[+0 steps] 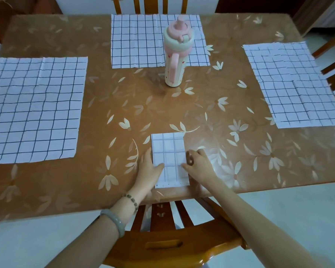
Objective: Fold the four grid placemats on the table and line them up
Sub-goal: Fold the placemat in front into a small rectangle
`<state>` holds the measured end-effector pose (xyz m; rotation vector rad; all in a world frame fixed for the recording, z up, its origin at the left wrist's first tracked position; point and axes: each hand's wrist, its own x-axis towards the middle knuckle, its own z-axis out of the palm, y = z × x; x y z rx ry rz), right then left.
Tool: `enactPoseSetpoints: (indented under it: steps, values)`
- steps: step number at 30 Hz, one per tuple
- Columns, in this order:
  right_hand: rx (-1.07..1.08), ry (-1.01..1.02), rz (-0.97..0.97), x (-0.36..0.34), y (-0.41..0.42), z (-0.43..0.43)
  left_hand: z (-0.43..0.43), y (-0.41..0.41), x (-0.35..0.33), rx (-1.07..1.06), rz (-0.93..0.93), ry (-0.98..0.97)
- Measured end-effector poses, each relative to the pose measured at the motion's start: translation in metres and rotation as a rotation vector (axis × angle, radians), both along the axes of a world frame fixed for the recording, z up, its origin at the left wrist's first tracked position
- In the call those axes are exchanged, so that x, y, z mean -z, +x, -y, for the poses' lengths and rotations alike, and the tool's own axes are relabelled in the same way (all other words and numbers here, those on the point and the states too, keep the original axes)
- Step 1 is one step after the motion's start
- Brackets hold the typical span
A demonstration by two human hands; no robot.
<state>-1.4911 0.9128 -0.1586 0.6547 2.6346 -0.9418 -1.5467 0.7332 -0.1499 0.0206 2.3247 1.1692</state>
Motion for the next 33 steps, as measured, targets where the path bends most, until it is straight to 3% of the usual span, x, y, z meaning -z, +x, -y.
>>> enactPoseSetpoints:
  steps: [6, 12, 17, 20, 27, 33]
  values:
    - [0.070, -0.050, 0.020, 0.005, 0.012, 0.012, -0.022, -0.009, 0.000, -0.348, 0.233, 0.238]
    - [0.154, -0.205, 0.004, -0.006, 0.013, 0.010, -0.024, -0.008, -0.006, -0.173, 0.336, 0.233]
    - [0.467, -0.834, -0.046, -0.051, 0.012, -0.005, -0.023, -0.007, -0.039, -0.088, 0.503, 0.492]
    - [0.547, -1.045, -0.001, -0.069, 0.019, -0.020, -0.027, -0.009, -0.056, -0.052, 0.577, 0.631]
    - [0.642, -1.067, -0.148, -0.107, 0.053, -0.067, -0.070, 0.003, -0.092, 0.001, 0.627, 0.756]
    - [0.646, -0.965, -0.240, -0.128, 0.080, -0.120, -0.120, 0.026, -0.102, 0.066, 0.564, 0.720]
